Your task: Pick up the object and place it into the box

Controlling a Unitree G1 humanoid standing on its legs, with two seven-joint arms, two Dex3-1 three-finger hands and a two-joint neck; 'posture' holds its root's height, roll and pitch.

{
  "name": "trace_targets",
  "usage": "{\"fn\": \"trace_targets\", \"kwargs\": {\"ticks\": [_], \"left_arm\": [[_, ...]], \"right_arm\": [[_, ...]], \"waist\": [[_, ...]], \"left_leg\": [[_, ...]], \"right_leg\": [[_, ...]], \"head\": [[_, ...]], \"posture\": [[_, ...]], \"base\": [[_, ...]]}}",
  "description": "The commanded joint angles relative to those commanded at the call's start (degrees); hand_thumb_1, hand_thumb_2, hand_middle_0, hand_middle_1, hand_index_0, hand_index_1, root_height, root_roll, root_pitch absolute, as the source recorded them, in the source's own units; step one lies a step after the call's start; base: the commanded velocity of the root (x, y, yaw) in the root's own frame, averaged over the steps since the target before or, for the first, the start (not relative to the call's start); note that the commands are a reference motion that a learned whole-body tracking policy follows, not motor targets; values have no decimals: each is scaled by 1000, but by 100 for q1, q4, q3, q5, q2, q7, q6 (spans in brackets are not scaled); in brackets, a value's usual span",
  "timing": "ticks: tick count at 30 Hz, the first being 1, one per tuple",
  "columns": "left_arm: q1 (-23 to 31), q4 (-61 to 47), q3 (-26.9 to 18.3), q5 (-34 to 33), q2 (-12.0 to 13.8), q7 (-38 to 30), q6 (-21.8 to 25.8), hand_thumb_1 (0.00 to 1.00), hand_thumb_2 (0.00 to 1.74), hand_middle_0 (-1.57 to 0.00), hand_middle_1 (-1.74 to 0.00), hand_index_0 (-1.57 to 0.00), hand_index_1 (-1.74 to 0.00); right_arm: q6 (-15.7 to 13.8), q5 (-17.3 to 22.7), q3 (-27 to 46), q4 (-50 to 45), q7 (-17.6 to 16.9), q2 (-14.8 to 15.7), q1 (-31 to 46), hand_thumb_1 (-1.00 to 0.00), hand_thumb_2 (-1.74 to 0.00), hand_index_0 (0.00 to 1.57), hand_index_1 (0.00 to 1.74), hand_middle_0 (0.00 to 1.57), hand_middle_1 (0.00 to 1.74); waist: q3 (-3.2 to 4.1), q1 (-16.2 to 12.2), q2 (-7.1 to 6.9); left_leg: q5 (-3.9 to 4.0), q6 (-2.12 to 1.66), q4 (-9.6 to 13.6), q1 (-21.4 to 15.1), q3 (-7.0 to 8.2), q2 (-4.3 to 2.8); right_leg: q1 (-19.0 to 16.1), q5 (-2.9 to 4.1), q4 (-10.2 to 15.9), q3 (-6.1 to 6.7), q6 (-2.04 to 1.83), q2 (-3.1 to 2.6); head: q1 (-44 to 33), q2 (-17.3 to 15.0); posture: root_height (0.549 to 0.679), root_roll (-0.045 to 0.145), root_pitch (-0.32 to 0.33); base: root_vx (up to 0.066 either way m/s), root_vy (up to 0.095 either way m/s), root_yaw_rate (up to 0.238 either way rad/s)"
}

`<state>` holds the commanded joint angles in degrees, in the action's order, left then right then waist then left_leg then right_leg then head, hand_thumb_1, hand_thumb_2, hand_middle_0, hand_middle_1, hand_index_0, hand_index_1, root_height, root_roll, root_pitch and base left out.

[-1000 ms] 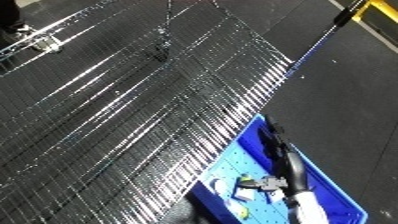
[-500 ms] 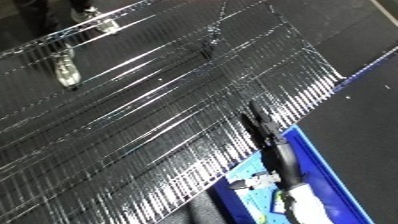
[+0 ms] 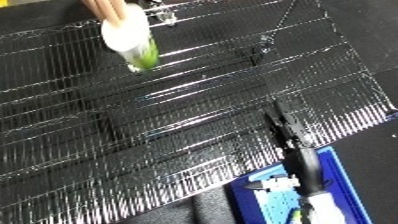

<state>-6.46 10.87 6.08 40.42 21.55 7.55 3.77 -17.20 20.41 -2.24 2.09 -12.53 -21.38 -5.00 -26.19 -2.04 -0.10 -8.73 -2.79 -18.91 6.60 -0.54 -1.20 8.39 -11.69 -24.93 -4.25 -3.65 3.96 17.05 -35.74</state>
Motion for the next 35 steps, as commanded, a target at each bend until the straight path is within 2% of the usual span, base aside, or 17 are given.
{"fn": "trace_targets", "kwargs": {"ticks": [12,20,28,32,35], "left_arm": [[58,-136,-52,-61,100,60,-83,1000,1740,-1570,-1740,-1570,-1740],[41,-113,-26,-72,119,97,-62,1000,1740,-1570,-1740,-1570,-1740],[-33,-115,66,-79,120,14,-21,1000,1740,-1570,-1740,-1570,-1740],[-106,-96,92,-76,125,-61,3,1000,1740,-1570,-1740,-1570,-1740],[-142,-91,115,-69,134,-104,23,1000,1740,-1570,-1740,-1570,-1740]], "right_arm": [[-163,98,-85,192,-262,108,109,0,0,0,0,0,0],[-122,123,-231,407,-140,111,109,0,0,0,0,0,0],[-7,-78,-497,689,-22,43,-67,0,0,0,0,0,0],[37,-250,-624,772,5,-26,-206,0,0,0,0,0,0],[70,-315,-701,785,9,-85,-309,0,0,0,0,0,0]], "waist": [[-85,86,-107],[-135,106,-111],[-272,180,-60],[-340,232,-42],[-360,274,-38]], "left_leg": [[-11,21,-100,77,-15,-12],[-16,13,-159,133,-22,-8],[-12,-15,-310,317,-81,14],[-11,-17,-378,421,-112,51],[-6,-10,-416,510,-132,88]], "right_leg": [[11,2,-51,-33,-43,1],[47,2,-80,-35,-55,17],[194,-22,-226,-52,-35,39],[293,-35,-316,-64,-42,59],[380,-33,-369,-79,-56,77]], "head": [[-263,137],[-308,70],[-387,-30],[-433,-48],[-472,-57]], "posture": [[671,34,-41],[670,34,-41],[668,36,-37],[667,38,-34],[667,39,-27]], "base": [[13,-19,21],[4,-4,-13],[-1,12,38],[5,21,70],[10,25,82]]}}
